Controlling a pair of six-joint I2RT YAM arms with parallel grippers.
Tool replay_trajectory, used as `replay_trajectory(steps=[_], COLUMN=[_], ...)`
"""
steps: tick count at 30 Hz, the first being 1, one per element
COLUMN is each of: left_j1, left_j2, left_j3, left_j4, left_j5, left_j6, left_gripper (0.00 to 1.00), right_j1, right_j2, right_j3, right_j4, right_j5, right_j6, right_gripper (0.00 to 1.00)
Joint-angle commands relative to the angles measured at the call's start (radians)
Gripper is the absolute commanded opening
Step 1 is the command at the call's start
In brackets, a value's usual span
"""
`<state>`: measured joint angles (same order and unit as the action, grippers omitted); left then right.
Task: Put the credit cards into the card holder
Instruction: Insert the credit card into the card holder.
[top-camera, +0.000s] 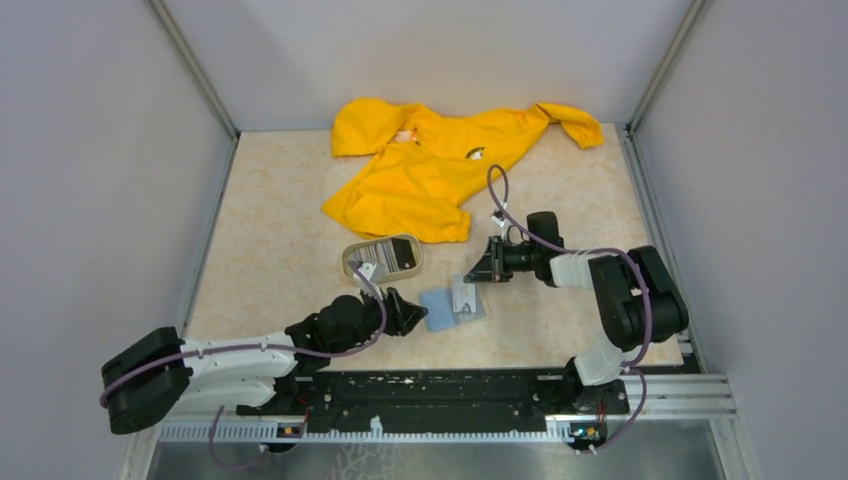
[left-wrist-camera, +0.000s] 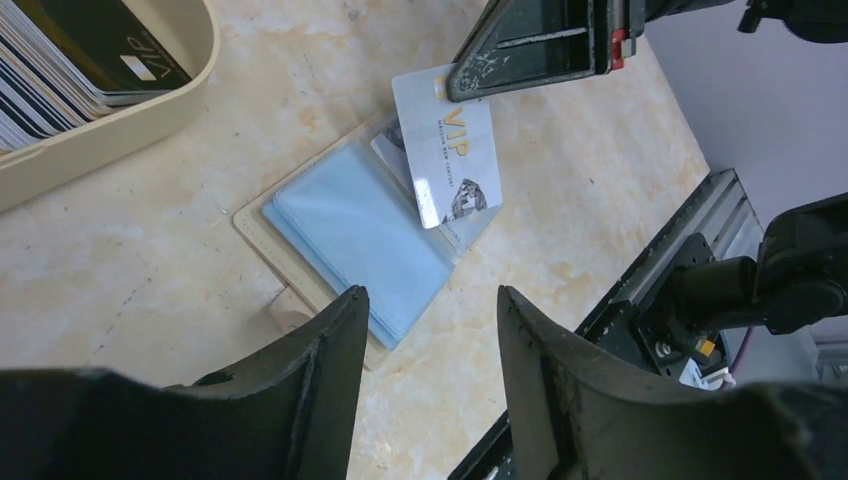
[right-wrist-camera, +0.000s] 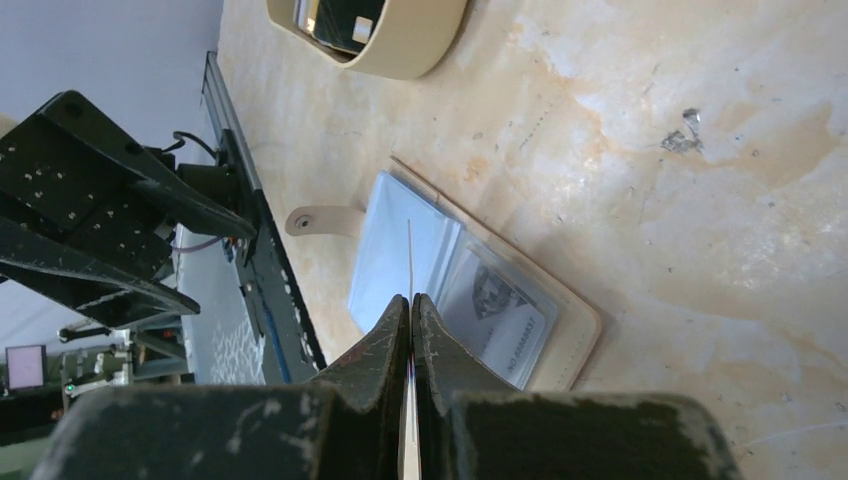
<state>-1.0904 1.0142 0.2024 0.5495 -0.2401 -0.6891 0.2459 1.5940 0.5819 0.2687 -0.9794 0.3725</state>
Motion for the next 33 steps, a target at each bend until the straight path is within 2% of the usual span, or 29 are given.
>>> replay_trajectory(steps=[1, 4, 7, 10, 14, 17, 33], left_j1=[0.001, 0.001, 0.001, 0.001, 0.001, 0.001, 0.001], left_j2=[0.092, 0.177, 0.25, 0.3, 0.346, 0.375, 0.454], left_j3=[0.072, 0.142, 0.165, 0.181, 0.232, 0.25, 0.284], left_j4=[-0.027, -0.17, -0.168, -0.176, -0.289, -0.343, -0.378], left_j5=[-0.031, -0.073, -0.059, -0.05, -0.098, -0.115, -0.121], left_j6=[-0.06, -0.076, -0.078, -0.083, -0.102, -0.11, -0.119], left_gripper=[0.54, 0.54, 0.52, 0.45, 0.35, 0.33, 0.26], right_j1=[-0.001, 0.0, 0.002, 0.002, 0.006, 0.012, 0.053], right_j2=[0.018, 0.021, 0.03, 0.042, 0.057, 0.069, 0.103], right_j3=[-0.01, -0.011, -0.014, -0.014, -0.013, -0.013, -0.012], right_j4=[0.051, 0.055, 0.058, 0.06, 0.067, 0.068, 0.052], right_j5=[0.016, 0.017, 0.014, 0.011, 0.003, 0.001, 0.042], right_j6=[0.026, 0.03, 0.034, 0.035, 0.042, 0.043, 0.058], right_gripper=[0.0, 0.0, 0.0, 0.0, 0.0, 0.0, 0.0])
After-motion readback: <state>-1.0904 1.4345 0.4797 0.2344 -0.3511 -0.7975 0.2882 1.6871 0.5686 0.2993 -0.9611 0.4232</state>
